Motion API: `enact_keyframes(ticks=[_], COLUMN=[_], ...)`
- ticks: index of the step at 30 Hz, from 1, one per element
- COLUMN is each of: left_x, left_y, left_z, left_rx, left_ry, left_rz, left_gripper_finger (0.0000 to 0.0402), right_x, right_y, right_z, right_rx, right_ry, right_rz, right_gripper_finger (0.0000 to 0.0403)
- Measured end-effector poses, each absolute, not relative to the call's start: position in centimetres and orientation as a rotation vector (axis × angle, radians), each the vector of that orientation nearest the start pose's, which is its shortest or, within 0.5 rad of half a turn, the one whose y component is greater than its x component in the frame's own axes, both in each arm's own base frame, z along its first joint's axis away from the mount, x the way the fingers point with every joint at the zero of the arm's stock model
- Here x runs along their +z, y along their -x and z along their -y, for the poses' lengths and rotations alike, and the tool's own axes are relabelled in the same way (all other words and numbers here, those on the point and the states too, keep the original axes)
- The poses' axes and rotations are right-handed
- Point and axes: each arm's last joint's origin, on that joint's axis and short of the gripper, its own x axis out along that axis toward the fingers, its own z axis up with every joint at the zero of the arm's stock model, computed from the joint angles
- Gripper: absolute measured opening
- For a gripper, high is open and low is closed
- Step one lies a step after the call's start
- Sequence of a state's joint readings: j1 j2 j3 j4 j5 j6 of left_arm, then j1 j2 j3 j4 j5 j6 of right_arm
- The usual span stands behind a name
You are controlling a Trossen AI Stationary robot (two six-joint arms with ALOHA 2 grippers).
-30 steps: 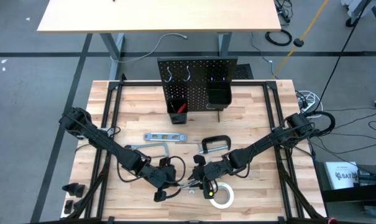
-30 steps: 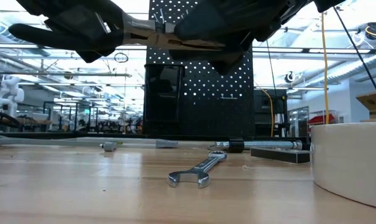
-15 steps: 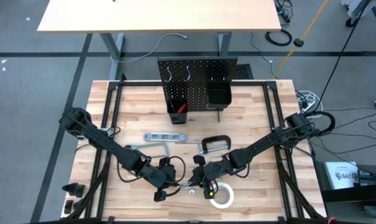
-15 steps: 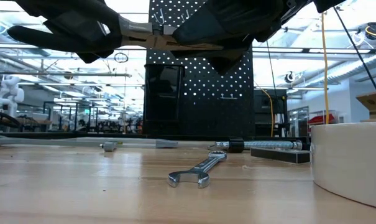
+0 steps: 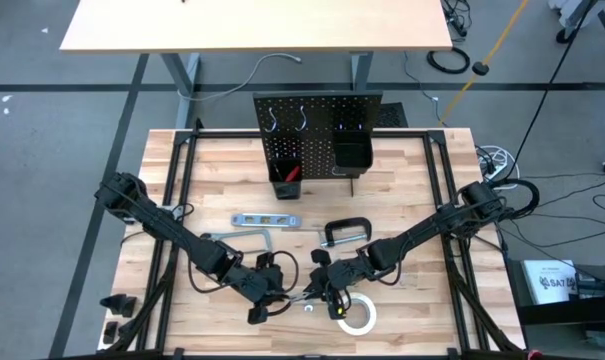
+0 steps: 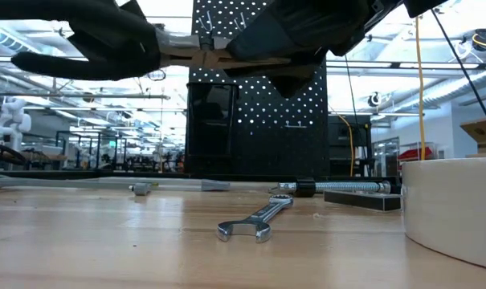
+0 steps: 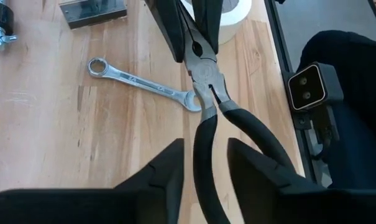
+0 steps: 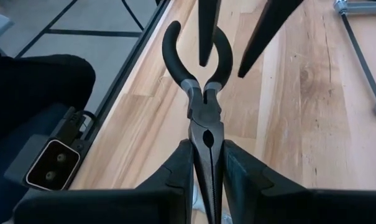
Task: Hang tools onto peg board
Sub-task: Put the long nose pliers into the bottom black bin on the pegboard
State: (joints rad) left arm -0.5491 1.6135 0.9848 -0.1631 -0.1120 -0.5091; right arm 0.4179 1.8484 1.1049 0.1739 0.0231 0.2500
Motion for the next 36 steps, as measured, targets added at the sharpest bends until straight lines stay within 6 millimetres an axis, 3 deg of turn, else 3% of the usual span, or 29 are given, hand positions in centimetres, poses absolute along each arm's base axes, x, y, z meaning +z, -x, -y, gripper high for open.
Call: enact_keyframes(ticks=[8,15,21,29,36], left_x=[20.8,23.9,26.4,28.4,28.1], left_y=[-27.4,-25.3,-23.4,-21.8,-21.0], left_z=[16.8,16.9,18.0,20.6,20.6], left_rx=[-0.213,-0.136,-0.086,0.089,0.368], left_ry=[0.185,0.043,-0.036,-0.084,0.116], left_rz=[-0.894,-0.739,-0.566,-0.281,-0.092], left_gripper_finger=[0.0154,0.0155,0.0155,0.0155,0.0155], right_x=[17.9,18.3,20.6,24.7,25.3], right_y=[-35.8,-35.3,-34.6,-32.5,-31.1], right_z=[-15.8,-15.4,-15.3,-16.0,-17.1], right_rx=[0.295,0.239,0.225,-0.024,-0.349], right_ry=[-0.098,-0.070,-0.074,0.044,0.199], right_rz=[-0.657,-0.693,-0.639,-0.449,-0.351], right_gripper_finger=[0.0053,0.0053,0.0053,0.0052,0.0052])
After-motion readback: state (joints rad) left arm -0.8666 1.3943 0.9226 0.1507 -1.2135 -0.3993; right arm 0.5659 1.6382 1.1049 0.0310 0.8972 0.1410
